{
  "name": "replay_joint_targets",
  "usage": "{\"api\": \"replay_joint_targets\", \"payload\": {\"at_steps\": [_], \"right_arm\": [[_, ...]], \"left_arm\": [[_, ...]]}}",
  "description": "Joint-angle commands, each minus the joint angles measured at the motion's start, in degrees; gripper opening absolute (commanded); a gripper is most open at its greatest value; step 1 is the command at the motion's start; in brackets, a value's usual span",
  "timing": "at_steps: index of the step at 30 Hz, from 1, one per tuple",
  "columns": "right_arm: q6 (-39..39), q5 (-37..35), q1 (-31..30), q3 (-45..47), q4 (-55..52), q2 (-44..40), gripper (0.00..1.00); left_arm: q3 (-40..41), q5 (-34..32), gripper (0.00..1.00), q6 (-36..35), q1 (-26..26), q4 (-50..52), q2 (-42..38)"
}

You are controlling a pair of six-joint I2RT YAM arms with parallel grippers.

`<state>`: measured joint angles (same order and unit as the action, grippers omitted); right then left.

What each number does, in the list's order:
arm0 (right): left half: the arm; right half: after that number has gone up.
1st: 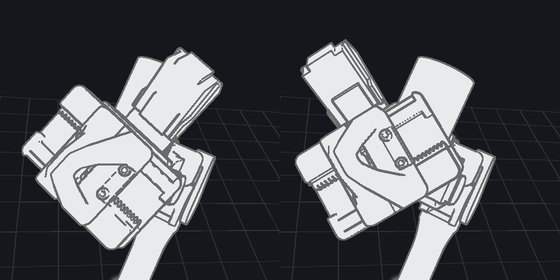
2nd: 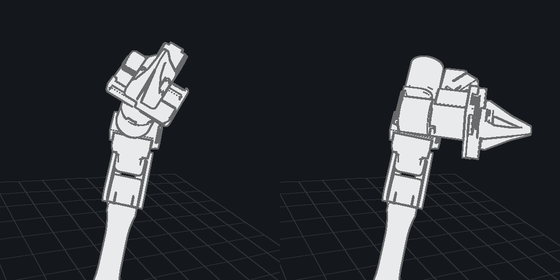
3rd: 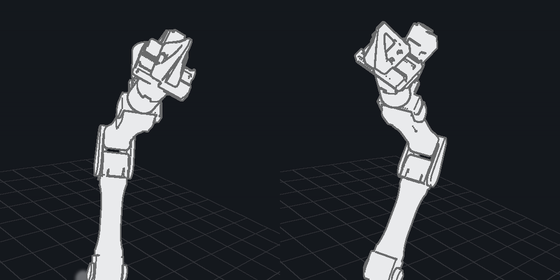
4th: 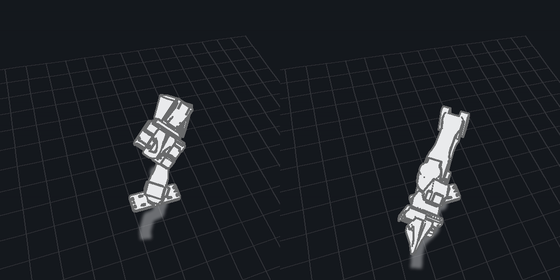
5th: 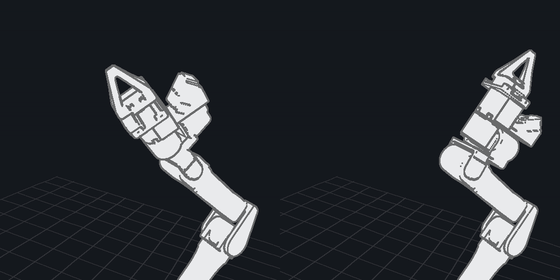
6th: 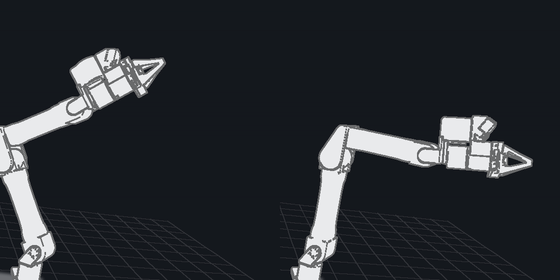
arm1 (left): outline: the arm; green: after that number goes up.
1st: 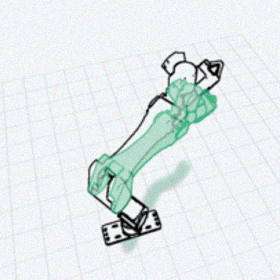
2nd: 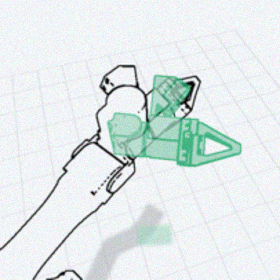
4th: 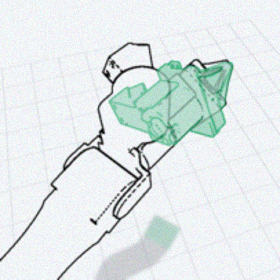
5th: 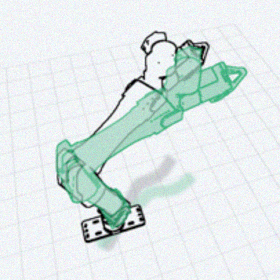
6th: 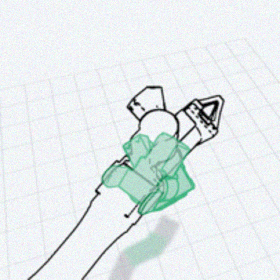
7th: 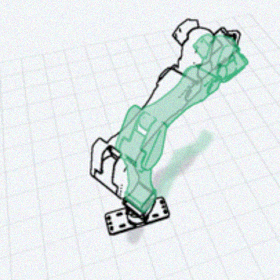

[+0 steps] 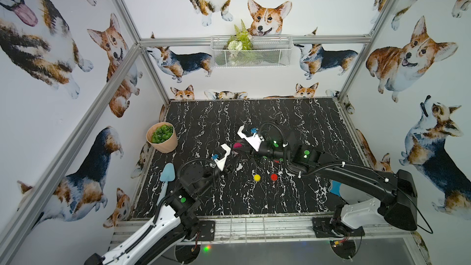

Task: Close the paint jar lid
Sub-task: Screw the lid onto the paint jar.

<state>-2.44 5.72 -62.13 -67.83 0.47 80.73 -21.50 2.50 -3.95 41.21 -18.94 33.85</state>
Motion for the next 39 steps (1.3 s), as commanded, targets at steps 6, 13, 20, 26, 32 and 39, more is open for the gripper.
{"api": "replay_joint_targets", "payload": {"at_steps": [6, 13, 20, 26, 32, 39], "right_arm": [[6.9, -17.4, -4.7, -2.0, 1.0, 6.0, 0.31], [11.2, -21.6, -6.0, -2.2, 3.4, 8.5, 0.3], [8.9, -21.5, -6.0, -0.8, 3.6, 5.3, 0.4], [6.4, -19.6, -5.8, 0.9, 2.5, 0.4, 0.74], [3.1, -10.0, -3.0, -2.2, -9.0, -5.2, 0.79], [-8.9, 0.8, 1.6, -15.6, -32.5, -4.1, 0.67]], "left_arm": [[-2.5, -7.3, 0.34, -2.9, 0.0, -14.9, 3.2], [-2.1, -10.6, 0.34, -4.1, 0.0, -16.4, 3.9], [-0.7, -10.2, 0.34, -3.6, 0.0, -12.6, 1.6], [0.4, -8.3, 0.34, -2.5, -0.1, -7.1, -1.0], [-1.3, -3.5, 0.33, -2.9, -0.1, 2.8, -2.2], [-3.6, 1.4, 0.34, -3.8, 0.1, 11.8, -0.5]]}}
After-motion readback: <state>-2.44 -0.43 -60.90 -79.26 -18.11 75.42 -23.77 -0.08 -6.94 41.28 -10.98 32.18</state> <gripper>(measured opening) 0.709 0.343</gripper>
